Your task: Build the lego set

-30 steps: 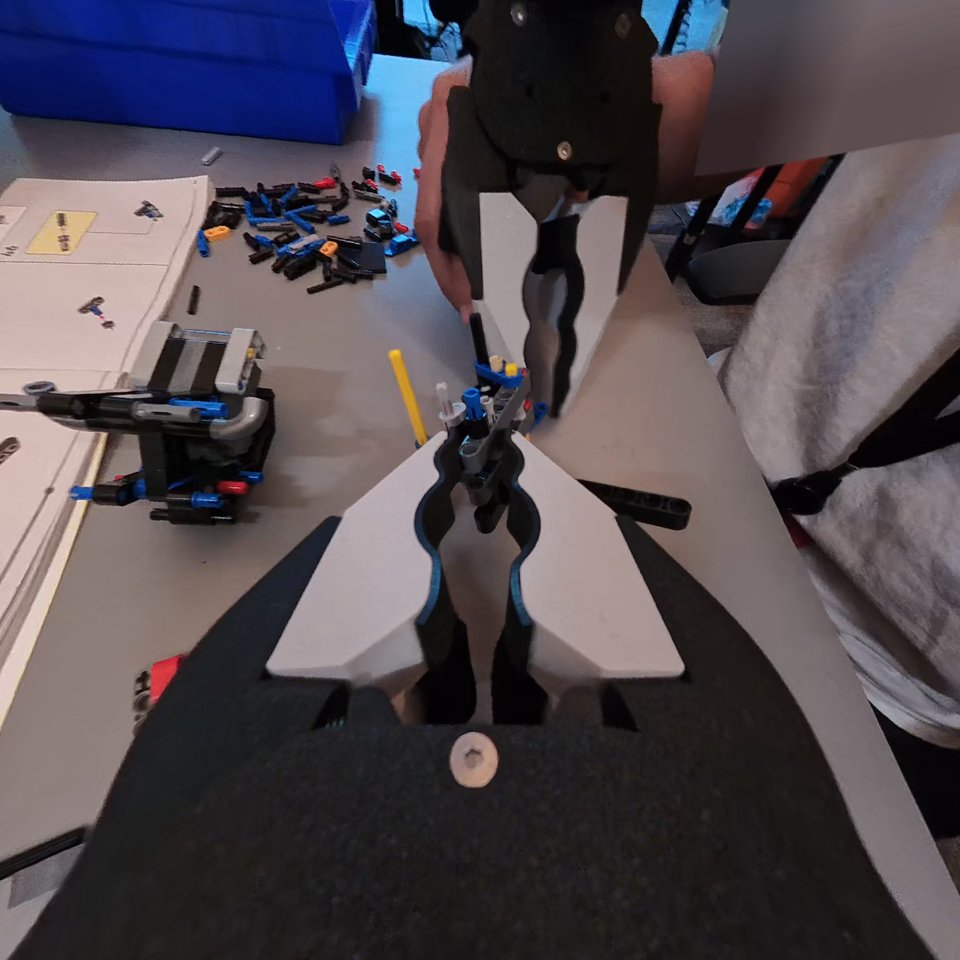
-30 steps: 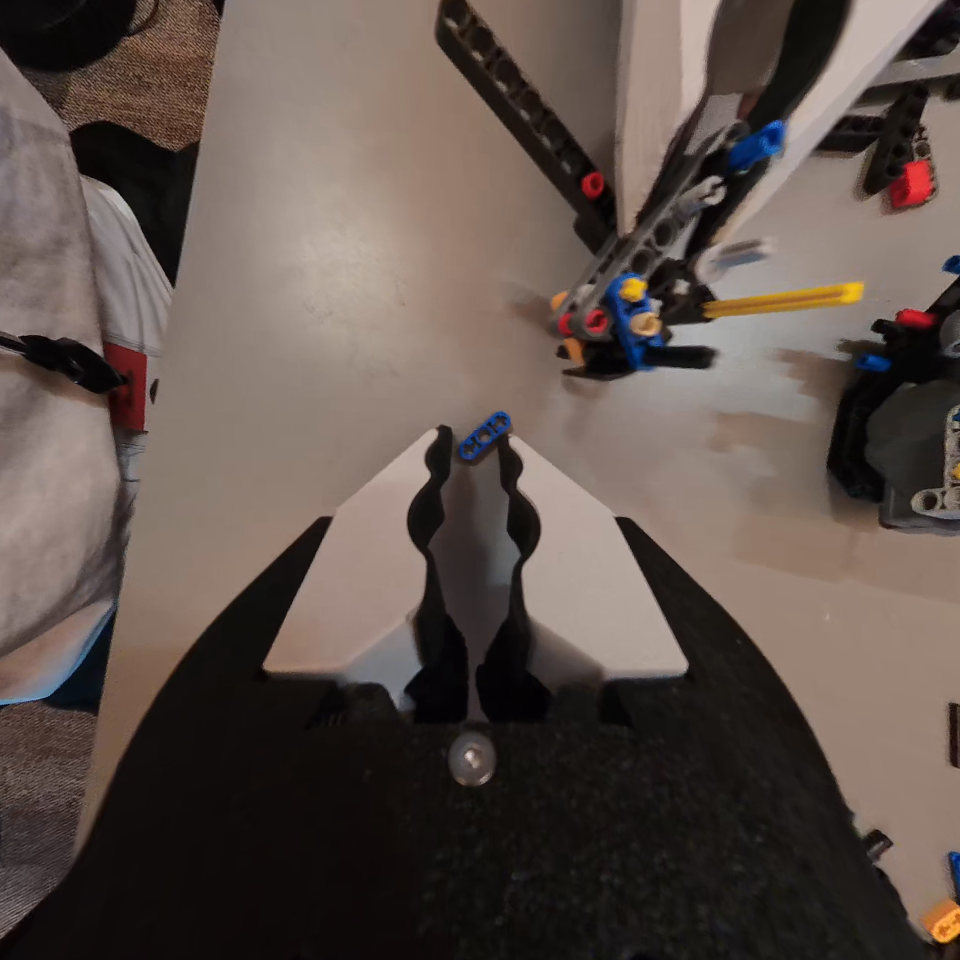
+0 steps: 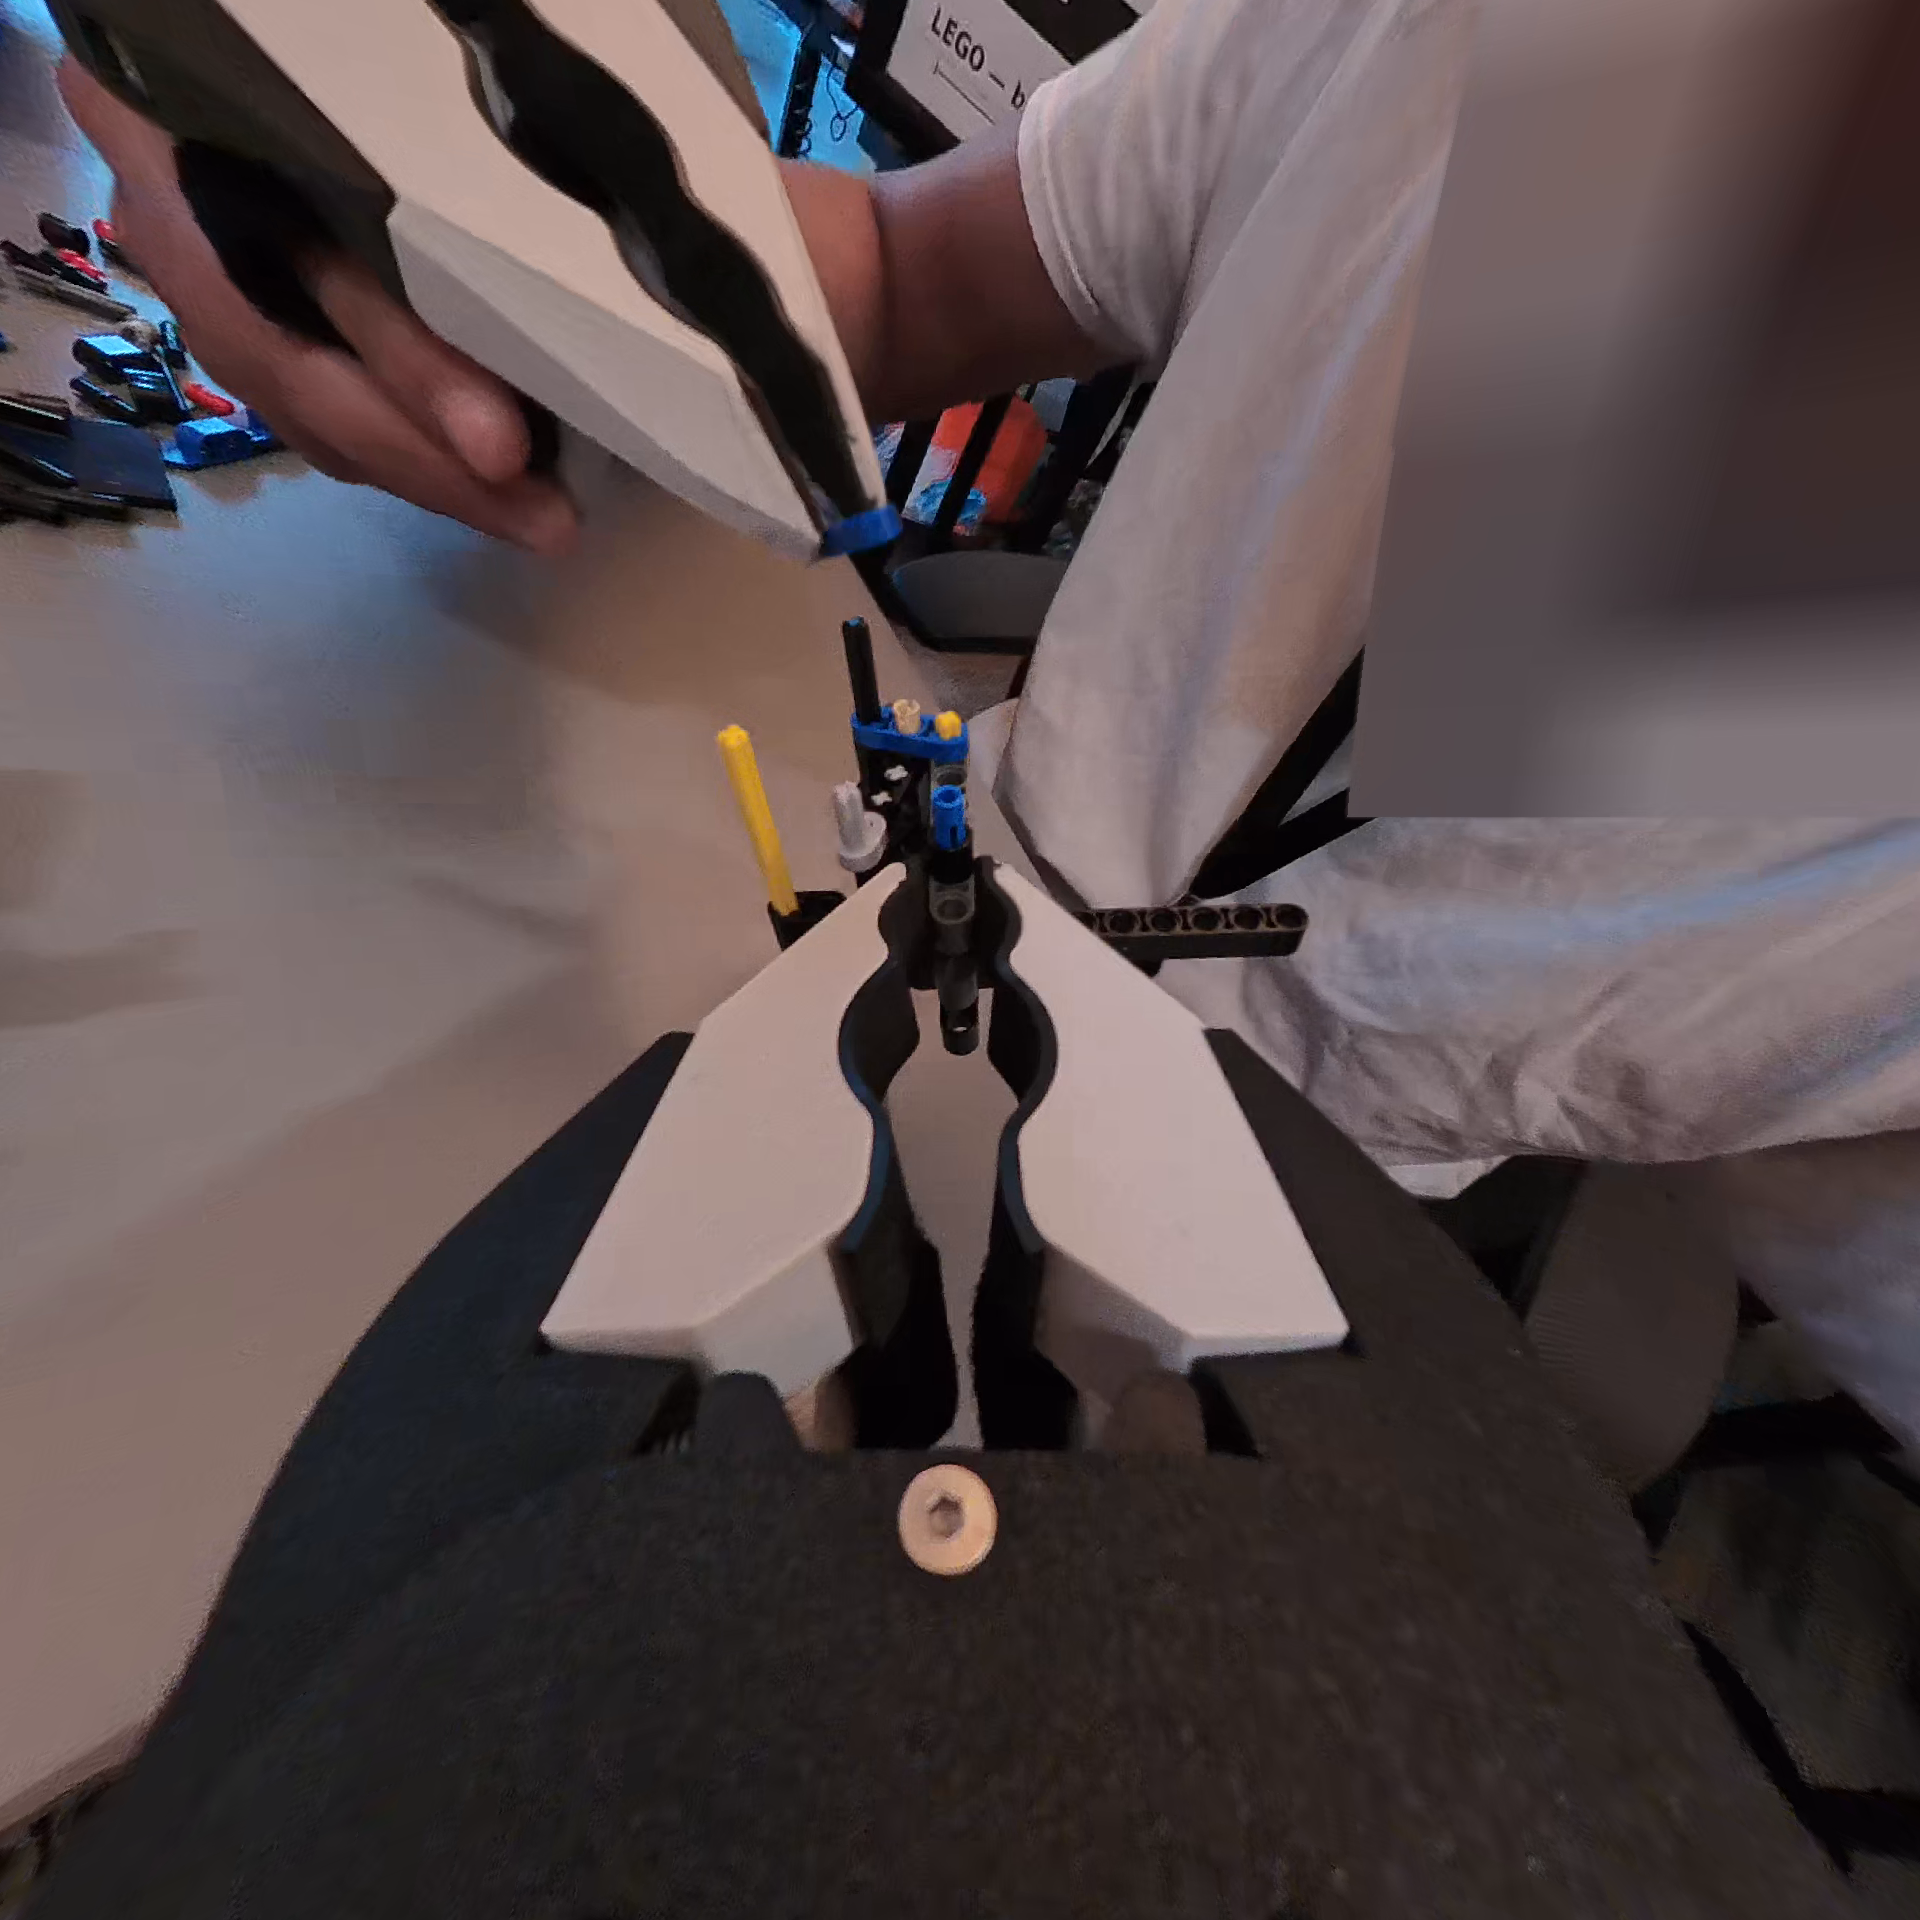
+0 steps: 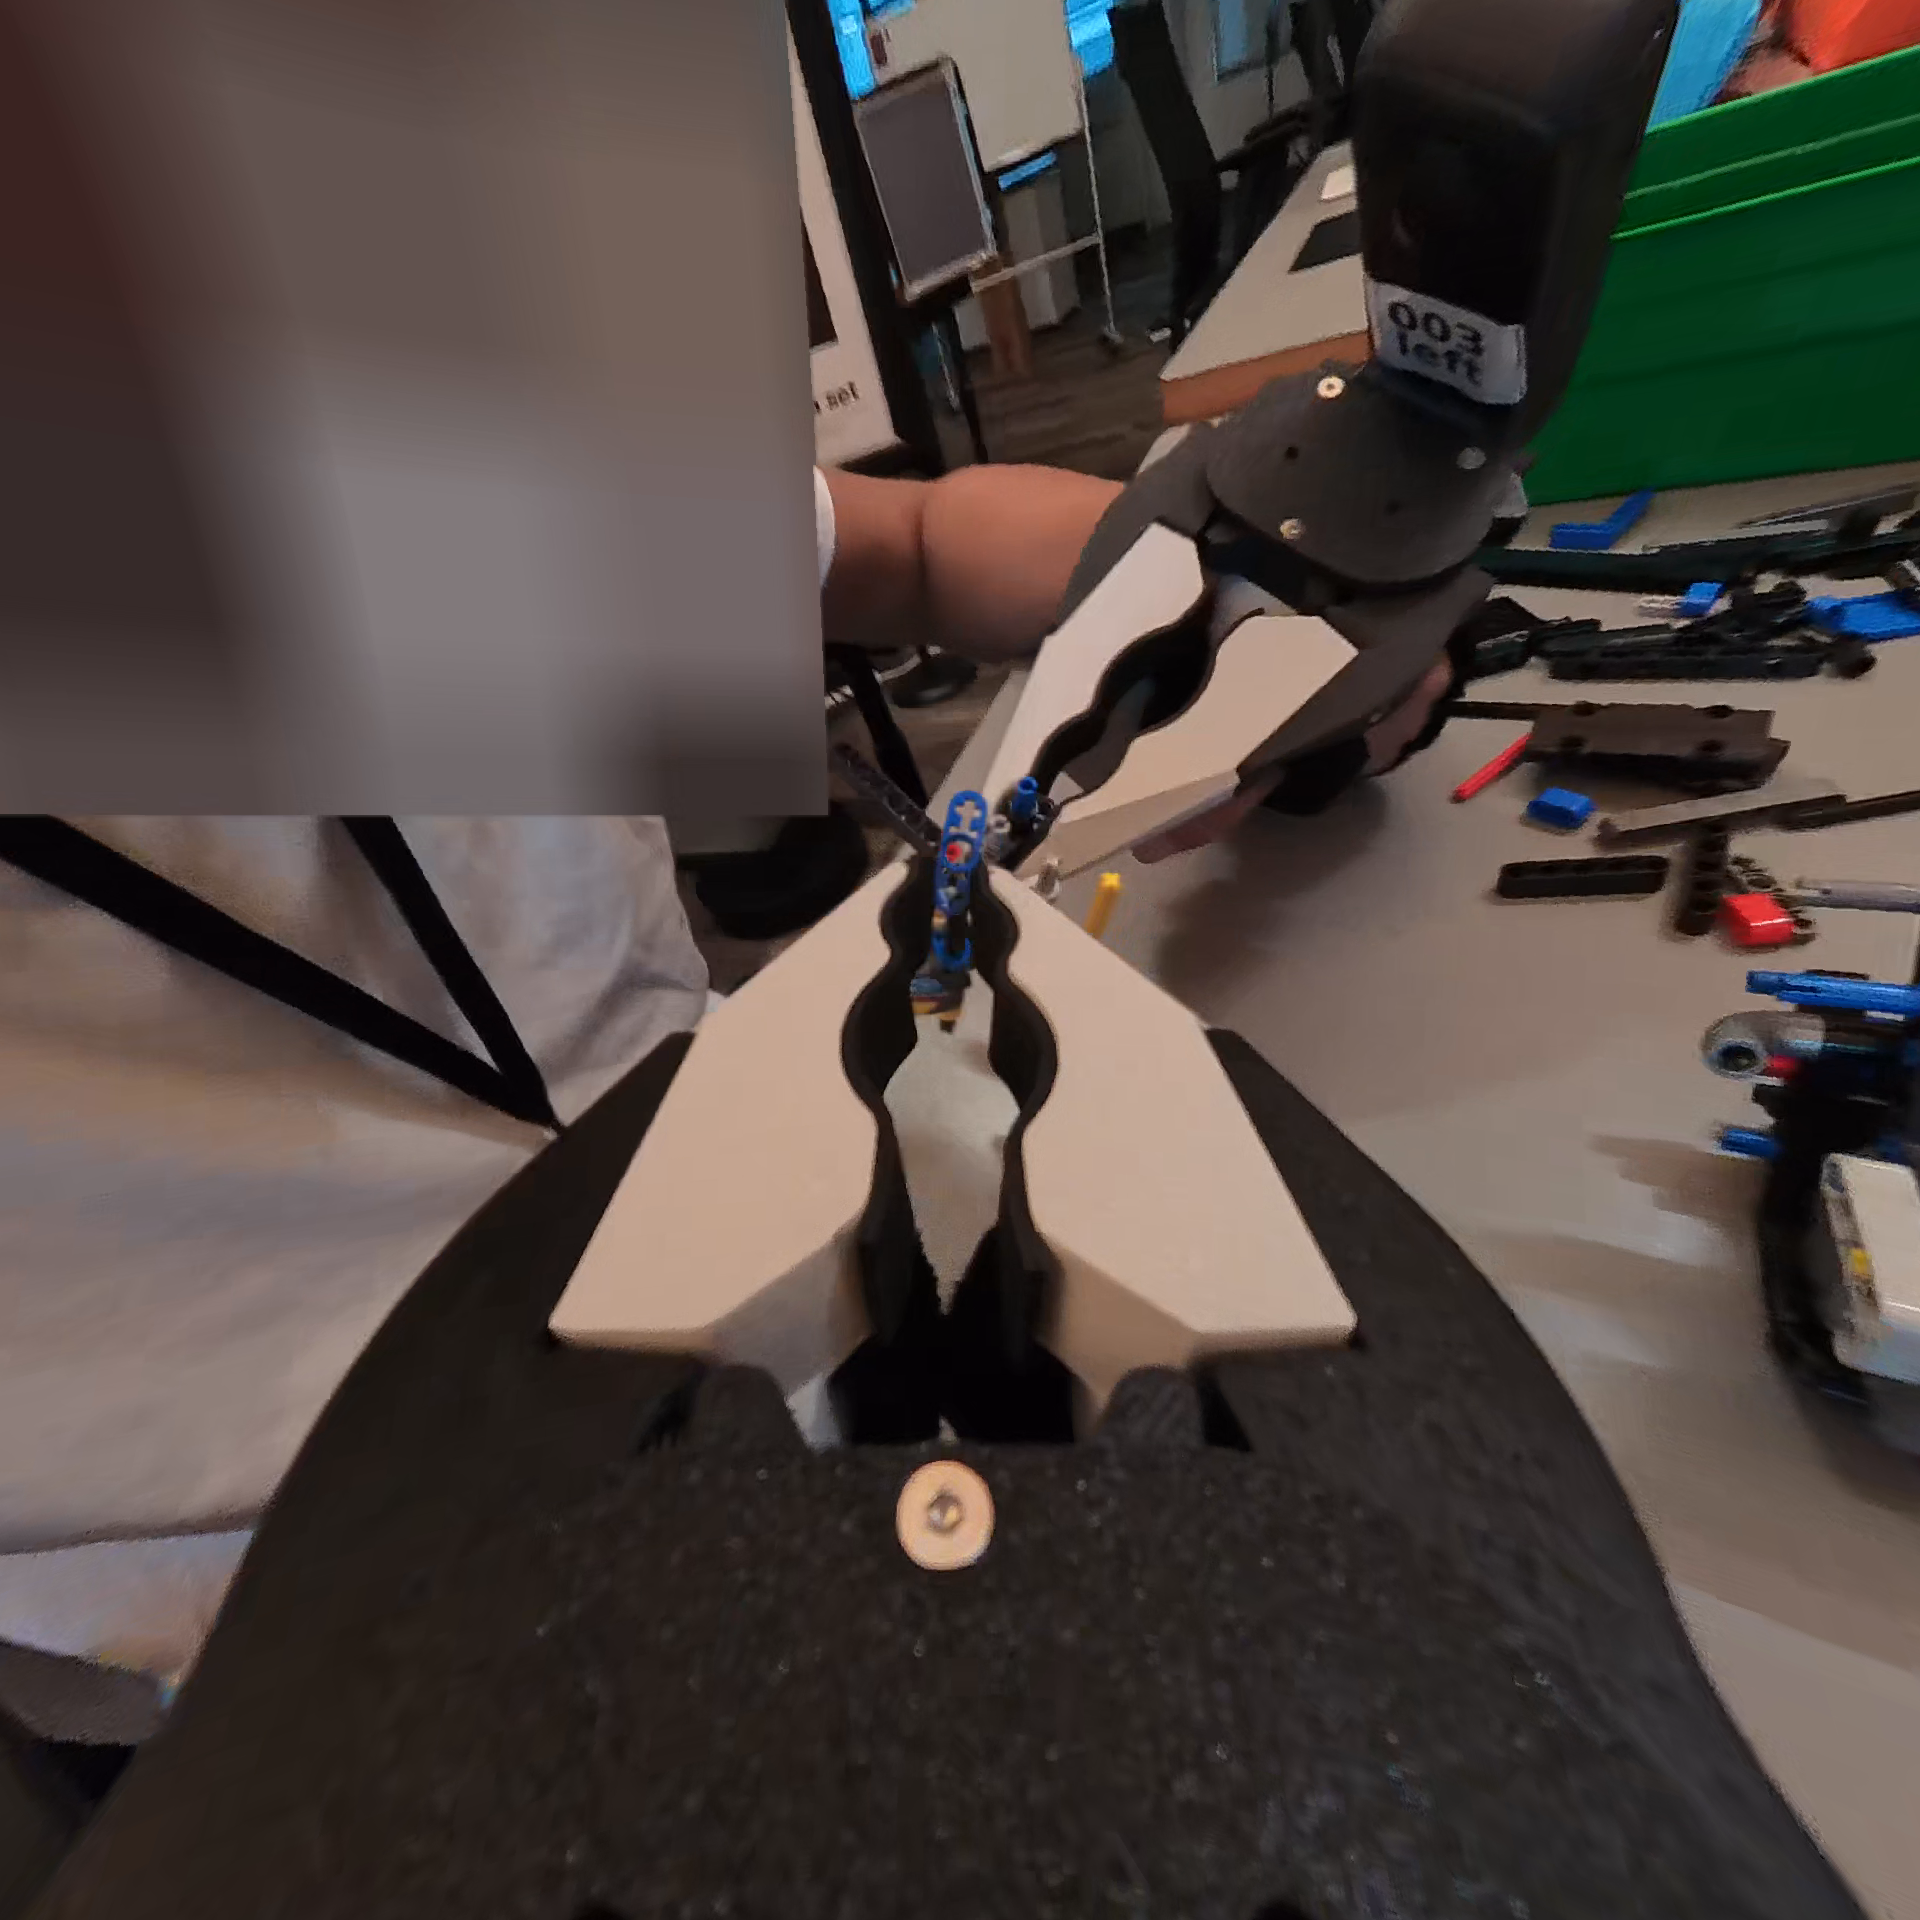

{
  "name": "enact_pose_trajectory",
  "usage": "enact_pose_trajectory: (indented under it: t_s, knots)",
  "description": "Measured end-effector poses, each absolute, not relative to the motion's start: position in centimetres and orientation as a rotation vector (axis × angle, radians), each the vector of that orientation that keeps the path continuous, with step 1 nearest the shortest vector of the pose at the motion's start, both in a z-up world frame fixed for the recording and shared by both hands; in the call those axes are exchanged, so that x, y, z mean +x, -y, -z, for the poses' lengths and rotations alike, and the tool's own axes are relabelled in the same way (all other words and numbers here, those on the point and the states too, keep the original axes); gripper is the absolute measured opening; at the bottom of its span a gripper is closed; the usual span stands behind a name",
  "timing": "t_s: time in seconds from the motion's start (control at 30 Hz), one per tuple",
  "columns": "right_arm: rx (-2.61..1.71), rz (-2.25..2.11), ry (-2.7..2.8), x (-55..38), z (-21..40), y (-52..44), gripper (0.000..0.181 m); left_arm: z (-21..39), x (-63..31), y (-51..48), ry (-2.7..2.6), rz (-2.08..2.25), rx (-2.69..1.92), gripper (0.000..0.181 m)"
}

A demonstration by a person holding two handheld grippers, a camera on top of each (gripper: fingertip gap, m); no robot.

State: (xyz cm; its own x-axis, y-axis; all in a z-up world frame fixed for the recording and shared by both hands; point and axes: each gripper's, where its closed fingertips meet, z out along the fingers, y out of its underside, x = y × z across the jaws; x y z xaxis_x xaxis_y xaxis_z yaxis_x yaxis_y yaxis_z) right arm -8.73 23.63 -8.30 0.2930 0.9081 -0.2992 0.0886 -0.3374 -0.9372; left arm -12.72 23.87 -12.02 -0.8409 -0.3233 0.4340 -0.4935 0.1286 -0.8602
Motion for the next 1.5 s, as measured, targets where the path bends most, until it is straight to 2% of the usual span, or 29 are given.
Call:
enact_pose_trajectory:
  t_s: [0.4, 0.93, 1.5]
  knots:
    - [-1.659, -1.274, 0.908, -9.8, 8.2, -23.5, 0.006, 11.9, -13.5, -23.6, 2.203, -1.78, 0.756, 0.005]
    - [-1.725, -1.145, 1.068, -10.4, 10.1, -22.6, 0.006, 12.2, -13.8, -23.3, 2.216, -1.749, 0.732, 0.005]
    - [-1.582, -0.934, 1.275, -11.9, 10.5, -21.4, 0.006, 12.3, -15.0, -22.8, 2.289, -1.735, 0.628, 0.005]
